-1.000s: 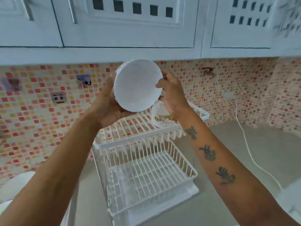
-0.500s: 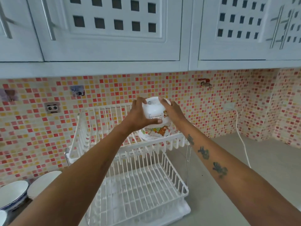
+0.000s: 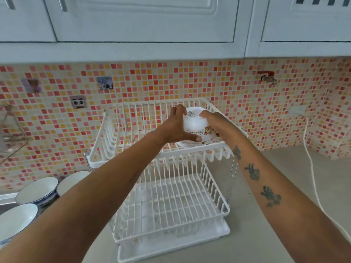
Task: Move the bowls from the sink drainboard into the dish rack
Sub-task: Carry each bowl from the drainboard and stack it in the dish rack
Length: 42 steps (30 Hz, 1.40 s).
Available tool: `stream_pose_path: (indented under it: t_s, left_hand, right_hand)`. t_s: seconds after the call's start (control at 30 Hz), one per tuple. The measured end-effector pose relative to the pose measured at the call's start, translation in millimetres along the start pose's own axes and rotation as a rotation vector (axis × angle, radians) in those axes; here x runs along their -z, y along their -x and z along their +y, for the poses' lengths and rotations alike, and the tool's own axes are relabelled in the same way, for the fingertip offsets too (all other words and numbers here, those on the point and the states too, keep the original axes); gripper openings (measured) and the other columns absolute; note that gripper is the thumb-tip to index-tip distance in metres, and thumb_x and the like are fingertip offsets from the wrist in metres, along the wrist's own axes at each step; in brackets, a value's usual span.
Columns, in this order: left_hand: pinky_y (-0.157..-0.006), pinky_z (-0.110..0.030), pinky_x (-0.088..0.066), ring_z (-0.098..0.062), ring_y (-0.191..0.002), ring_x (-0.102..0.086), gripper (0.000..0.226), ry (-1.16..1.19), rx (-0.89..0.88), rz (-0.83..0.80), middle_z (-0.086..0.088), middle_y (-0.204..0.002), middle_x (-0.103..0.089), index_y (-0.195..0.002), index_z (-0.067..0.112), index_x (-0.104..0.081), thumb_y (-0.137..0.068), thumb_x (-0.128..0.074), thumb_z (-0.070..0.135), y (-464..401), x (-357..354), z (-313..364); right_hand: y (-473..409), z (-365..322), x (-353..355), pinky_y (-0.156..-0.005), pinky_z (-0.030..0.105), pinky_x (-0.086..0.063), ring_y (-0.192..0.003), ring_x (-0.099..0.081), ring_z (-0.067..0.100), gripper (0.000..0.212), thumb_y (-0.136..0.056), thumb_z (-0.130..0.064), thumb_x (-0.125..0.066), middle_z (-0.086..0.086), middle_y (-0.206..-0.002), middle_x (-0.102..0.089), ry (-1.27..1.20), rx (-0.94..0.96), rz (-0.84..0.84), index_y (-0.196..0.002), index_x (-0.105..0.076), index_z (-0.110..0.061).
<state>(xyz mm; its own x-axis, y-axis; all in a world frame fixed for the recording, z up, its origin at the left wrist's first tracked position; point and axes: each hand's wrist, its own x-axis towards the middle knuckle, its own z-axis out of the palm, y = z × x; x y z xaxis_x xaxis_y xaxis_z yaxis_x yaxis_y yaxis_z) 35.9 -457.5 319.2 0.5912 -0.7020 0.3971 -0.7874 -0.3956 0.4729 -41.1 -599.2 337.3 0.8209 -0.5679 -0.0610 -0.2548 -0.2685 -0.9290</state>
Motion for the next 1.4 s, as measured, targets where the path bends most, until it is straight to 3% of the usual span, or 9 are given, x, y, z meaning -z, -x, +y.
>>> stream_pose_path:
  t_s: [0.4,0.57,0.67,0.77,0.9,1.07,1.17,1.3,1.4]
  left_hand:
    - [-0.088,-0.028,-0.043,-0.020,-0.108,-0.039,0.094,0.029,0.019,-0.019,-0.008,-0.134,-0.030,-0.128,0.011,-0.030,-0.060,-0.090,0.037,4.6,-0.6,-0.2]
    - [-0.098,-0.033,-0.045,-0.021,-0.113,-0.039,0.090,0.057,0.039,-0.037,-0.008,-0.137,-0.029,-0.128,0.013,-0.031,-0.063,-0.088,0.038,7.5,3.2,1.9]
    - [-0.099,-0.033,-0.043,-0.024,-0.119,-0.040,0.089,0.118,0.084,-0.039,-0.010,-0.139,-0.031,-0.132,0.013,-0.030,-0.067,-0.086,0.038,10.0,10.2,2.9]
    - [-0.104,-0.037,-0.041,-0.028,-0.129,-0.038,0.090,0.133,0.095,-0.004,-0.013,-0.143,-0.030,-0.140,0.012,-0.026,-0.073,-0.081,0.039,18.5,21.0,7.8]
    - [-0.105,-0.046,-0.044,-0.032,-0.134,-0.041,0.075,0.398,0.115,0.143,-0.012,-0.149,-0.032,-0.142,0.020,-0.025,-0.085,-0.069,0.041,37.9,47.7,9.5]
    - [-0.084,-0.036,-0.054,-0.030,-0.116,-0.059,0.050,0.823,0.272,0.455,-0.013,-0.133,-0.050,-0.136,0.015,-0.033,-0.096,-0.055,0.035,65.5,87.6,8.6]
    - [-0.092,-0.041,-0.054,-0.028,-0.110,-0.063,0.042,0.897,0.278,0.559,-0.012,-0.127,-0.054,-0.130,0.010,-0.039,-0.097,-0.054,0.032,91.5,118.0,-7.5]
    - [-0.083,-0.036,-0.055,-0.023,-0.098,-0.064,0.025,0.870,0.334,0.708,-0.008,-0.113,-0.060,-0.110,0.012,-0.048,-0.098,-0.051,0.033,143.6,165.1,-59.4]
    - [-0.073,-0.030,-0.055,-0.020,-0.088,-0.065,0.024,0.832,0.439,0.798,-0.004,-0.100,-0.063,-0.101,0.010,-0.052,-0.099,-0.049,0.035,193.4,201.8,-111.7]
  right_hand:
    - [-13.1,5.9,-4.3,-0.064,0.032,-0.050,-0.095,-0.067,0.032,0.090,-0.066,-0.054,-0.047,0.016,-0.130,-0.060,-0.033,-0.013,0.021,-0.144,-0.038,-0.012]
    - [-5.7,2.5,-7.7,-0.064,0.030,-0.045,-0.102,-0.062,0.028,0.073,-0.085,-0.045,-0.046,0.014,-0.141,-0.051,0.018,0.017,0.088,-0.148,-0.030,-0.011]
    - [7.8,-1.3,-7.0,-0.074,0.026,-0.039,-0.121,-0.050,0.028,0.063,-0.095,-0.036,-0.044,0.011,-0.153,-0.032,0.104,0.173,0.177,-0.150,-0.025,-0.013]
    - [25.1,-7.6,-3.8,-0.078,0.021,-0.036,-0.126,-0.048,0.027,0.053,-0.097,-0.032,-0.045,0.011,-0.147,-0.035,0.117,0.388,0.302,-0.145,-0.036,-0.009]
    - [48.2,-19.7,-13.7,-0.088,0.023,-0.033,-0.123,-0.048,0.021,0.041,-0.096,-0.026,-0.047,0.008,-0.141,-0.044,0.070,0.550,0.380,-0.134,-0.047,-0.010]
    - [76.6,-59.5,-68.0,-0.090,0.024,-0.041,-0.115,-0.055,0.017,0.035,-0.092,-0.023,-0.049,0.007,-0.132,-0.055,-0.095,0.699,0.296,-0.124,-0.054,-0.011]
    - [93.9,-89.2,-113.4,-0.082,0.016,-0.044,-0.112,-0.058,0.017,0.031,-0.093,-0.021,-0.047,0.009,-0.127,-0.060,-0.213,0.753,0.211,-0.121,-0.056,-0.010]
    - [120.5,-121.6,-187.0,-0.067,0.000,-0.041,-0.104,-0.058,0.012,0.027,-0.095,-0.019,-0.048,0.009,-0.119,-0.062,-0.361,0.791,0.070,-0.117,-0.057,-0.006]
    - [139.8,-141.8,-251.2,-0.075,0.006,-0.044,-0.108,-0.060,0.016,0.025,-0.095,-0.020,-0.047,0.010,-0.120,-0.062,-0.432,0.809,-0.069,-0.115,-0.057,-0.008]
